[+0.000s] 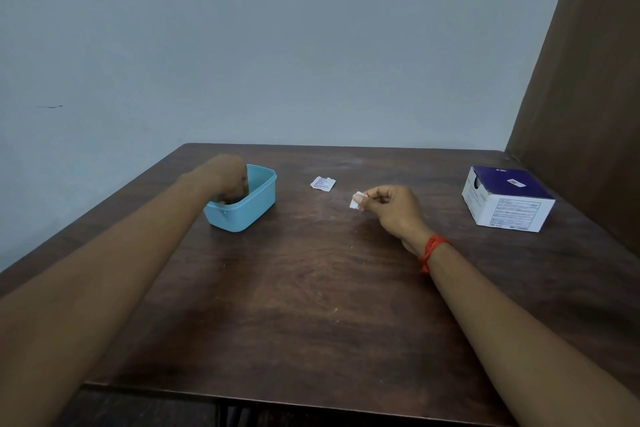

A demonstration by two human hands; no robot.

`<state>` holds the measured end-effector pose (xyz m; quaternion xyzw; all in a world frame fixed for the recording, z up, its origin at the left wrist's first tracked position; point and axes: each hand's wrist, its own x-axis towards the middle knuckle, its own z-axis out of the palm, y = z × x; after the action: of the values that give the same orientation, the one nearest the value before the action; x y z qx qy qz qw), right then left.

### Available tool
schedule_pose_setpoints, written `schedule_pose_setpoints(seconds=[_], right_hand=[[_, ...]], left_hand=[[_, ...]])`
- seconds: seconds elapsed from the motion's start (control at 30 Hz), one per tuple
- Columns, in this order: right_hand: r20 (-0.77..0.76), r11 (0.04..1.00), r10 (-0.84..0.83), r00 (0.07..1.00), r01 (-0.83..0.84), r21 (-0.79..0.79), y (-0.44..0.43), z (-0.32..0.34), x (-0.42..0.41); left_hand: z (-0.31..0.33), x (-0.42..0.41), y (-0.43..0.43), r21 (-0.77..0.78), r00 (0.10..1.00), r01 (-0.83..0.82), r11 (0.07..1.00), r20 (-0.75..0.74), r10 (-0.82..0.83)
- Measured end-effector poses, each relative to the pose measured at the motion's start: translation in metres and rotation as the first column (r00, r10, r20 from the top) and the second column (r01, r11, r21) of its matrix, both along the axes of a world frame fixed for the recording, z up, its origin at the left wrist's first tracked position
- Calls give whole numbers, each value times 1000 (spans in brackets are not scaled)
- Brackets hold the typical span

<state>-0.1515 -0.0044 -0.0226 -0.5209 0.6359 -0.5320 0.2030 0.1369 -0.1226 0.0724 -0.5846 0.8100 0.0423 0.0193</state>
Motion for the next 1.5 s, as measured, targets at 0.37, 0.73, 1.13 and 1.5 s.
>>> schedule_pose_setpoints(seconds=[0.37,0.73,1.13,1.5], right_hand=[[8,1000,7,1000,-7,0,2,0,0],[0,1000,4,1000,-4,-5,3,-4,-2],[-1,1000,4,1000,-4,-22,-3,-4,-4],[14,1000,5,1000,-5,-11,0,-2,-2]], left_hand=[[2,-10,5,19,990,-18,1000,137,15],[33,-10,14,273,956,8,962,-284,72],[7,-15,-7,21,986,-166,986,24,166],[4,-21,-5,39,989,-131,991,75,128]])
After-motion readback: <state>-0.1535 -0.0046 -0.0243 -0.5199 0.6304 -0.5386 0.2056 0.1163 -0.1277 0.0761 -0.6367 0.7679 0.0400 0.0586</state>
